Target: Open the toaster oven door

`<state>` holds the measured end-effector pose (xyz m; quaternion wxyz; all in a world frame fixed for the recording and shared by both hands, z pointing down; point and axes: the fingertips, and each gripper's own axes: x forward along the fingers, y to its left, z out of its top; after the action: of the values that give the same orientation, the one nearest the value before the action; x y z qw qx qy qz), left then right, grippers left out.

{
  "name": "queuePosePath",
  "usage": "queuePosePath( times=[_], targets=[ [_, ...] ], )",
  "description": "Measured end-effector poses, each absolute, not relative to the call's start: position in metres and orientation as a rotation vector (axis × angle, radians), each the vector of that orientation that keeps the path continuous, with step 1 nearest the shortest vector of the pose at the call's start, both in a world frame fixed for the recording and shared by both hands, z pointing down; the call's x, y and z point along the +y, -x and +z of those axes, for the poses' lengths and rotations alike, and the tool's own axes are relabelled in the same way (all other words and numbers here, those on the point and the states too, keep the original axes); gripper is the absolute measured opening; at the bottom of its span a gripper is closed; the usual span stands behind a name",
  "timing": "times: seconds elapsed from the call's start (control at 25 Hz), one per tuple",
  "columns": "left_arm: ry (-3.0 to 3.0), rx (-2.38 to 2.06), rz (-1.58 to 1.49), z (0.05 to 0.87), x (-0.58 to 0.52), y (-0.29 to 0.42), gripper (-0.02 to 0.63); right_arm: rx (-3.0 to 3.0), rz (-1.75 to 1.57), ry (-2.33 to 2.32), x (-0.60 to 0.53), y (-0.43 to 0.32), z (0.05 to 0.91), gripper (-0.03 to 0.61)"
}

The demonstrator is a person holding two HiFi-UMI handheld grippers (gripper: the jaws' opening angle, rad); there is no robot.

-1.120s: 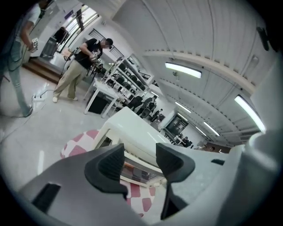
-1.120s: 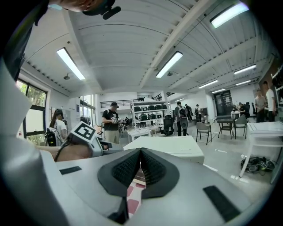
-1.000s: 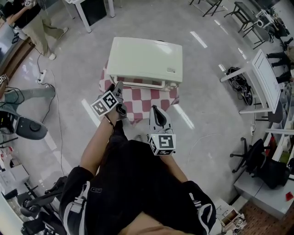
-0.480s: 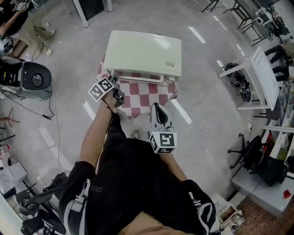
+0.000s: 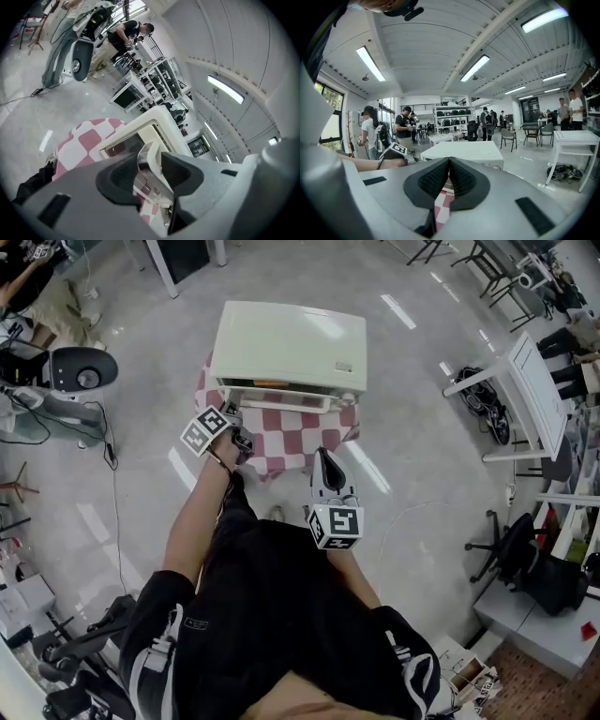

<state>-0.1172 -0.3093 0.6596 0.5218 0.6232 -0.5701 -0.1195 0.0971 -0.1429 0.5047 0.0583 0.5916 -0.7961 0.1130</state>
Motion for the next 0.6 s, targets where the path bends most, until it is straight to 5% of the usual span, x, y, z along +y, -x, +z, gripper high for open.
queuePosePath(
  times=[0.36, 0.6],
  targets=[
    [-1.381, -1.326, -0.288, 0.693, -0.248, 0.124, 0.135, -2.344, 0.448, -1.823, -0.145, -0.121, 0.529, 0.026],
    [-1.357, -1.355, -0.229, 0.713, -0.226, 0.129, 0.126, -2.285, 0.802, -1.899, -0.155, -0.146, 0.567, 0.028]
  ],
)
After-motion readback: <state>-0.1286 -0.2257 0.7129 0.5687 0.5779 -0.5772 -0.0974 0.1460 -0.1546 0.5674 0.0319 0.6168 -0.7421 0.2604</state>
